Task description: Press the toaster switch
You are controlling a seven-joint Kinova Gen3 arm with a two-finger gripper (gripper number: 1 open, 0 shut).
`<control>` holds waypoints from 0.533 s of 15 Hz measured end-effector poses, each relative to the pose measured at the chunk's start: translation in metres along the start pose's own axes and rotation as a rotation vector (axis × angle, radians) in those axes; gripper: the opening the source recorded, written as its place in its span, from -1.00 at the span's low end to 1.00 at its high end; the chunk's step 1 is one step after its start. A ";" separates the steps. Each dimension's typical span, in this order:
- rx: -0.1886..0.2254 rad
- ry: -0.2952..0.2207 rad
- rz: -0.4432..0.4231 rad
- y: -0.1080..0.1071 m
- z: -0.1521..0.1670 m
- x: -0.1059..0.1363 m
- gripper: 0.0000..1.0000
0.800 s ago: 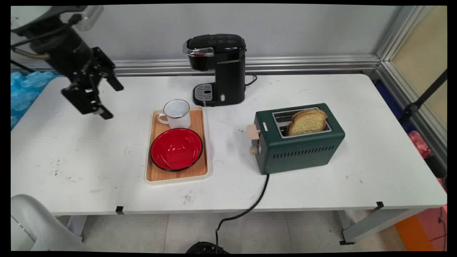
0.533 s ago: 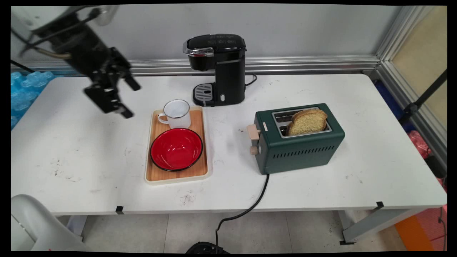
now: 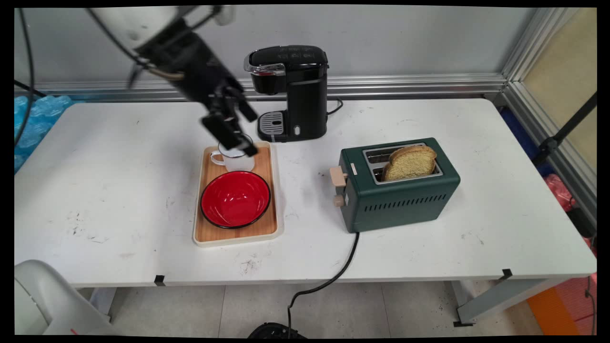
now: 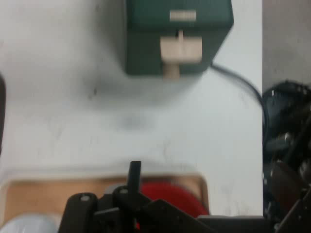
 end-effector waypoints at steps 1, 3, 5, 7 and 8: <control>-0.001 0.010 -0.002 0.000 0.008 0.008 1.00; -0.002 0.023 -0.002 -0.001 0.022 0.021 1.00; 0.002 0.036 0.005 -0.002 0.041 0.036 1.00; 0.005 0.042 0.010 -0.003 0.054 0.046 1.00; 0.007 0.045 0.013 -0.003 0.061 0.050 1.00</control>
